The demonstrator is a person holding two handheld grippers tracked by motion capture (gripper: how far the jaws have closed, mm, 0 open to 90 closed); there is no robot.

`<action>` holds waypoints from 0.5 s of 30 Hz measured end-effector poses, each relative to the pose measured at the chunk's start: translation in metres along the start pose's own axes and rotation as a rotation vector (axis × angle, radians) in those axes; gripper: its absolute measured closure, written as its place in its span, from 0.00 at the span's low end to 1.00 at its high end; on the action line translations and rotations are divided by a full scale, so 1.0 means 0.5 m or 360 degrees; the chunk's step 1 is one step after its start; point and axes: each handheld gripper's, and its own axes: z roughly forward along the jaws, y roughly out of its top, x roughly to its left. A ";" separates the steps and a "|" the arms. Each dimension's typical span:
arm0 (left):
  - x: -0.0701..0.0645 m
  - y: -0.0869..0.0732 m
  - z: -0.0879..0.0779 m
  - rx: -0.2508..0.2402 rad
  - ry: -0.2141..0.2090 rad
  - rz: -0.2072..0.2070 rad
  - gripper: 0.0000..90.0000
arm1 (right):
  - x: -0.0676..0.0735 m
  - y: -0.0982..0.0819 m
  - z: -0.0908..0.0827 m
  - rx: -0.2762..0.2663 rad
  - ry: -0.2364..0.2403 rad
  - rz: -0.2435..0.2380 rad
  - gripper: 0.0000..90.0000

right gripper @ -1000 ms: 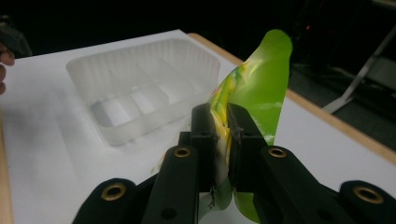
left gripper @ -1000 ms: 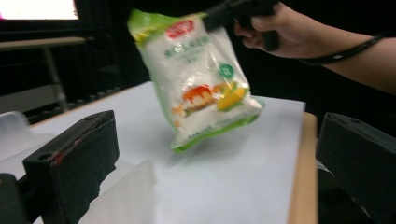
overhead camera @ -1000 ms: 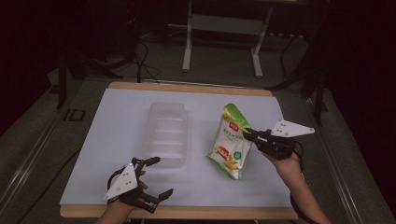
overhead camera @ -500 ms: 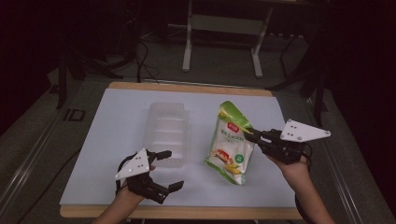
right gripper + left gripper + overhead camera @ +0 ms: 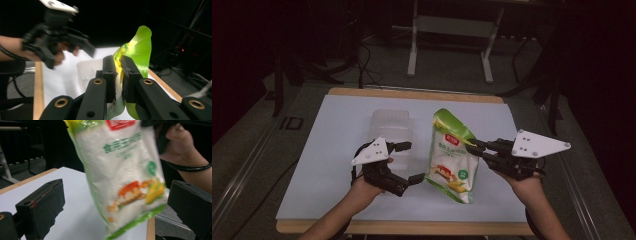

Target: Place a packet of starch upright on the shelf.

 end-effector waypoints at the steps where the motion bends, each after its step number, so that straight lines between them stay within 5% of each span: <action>1: 0.000 0.000 0.000 0.0000 0.0000 0.0000 0.01 | 0.003 0.004 0.001 -0.0001 0.0013 -0.0011 0.92; 7: 0.032 0.009 0.029 0.0004 -0.0105 -0.0045 0.04 | 0.015 0.020 0.010 -0.0028 0.0065 -0.0033 0.92; 11: 0.033 0.016 0.044 -0.0002 -0.0129 0.0008 0.06 | 0.026 0.029 0.023 -0.0040 0.0109 -0.0048 0.92; 15: 0.050 0.016 0.061 0.0000 -0.0221 -0.0069 0.07 | 0.032 0.031 0.033 -0.0039 0.0140 -0.0061 0.92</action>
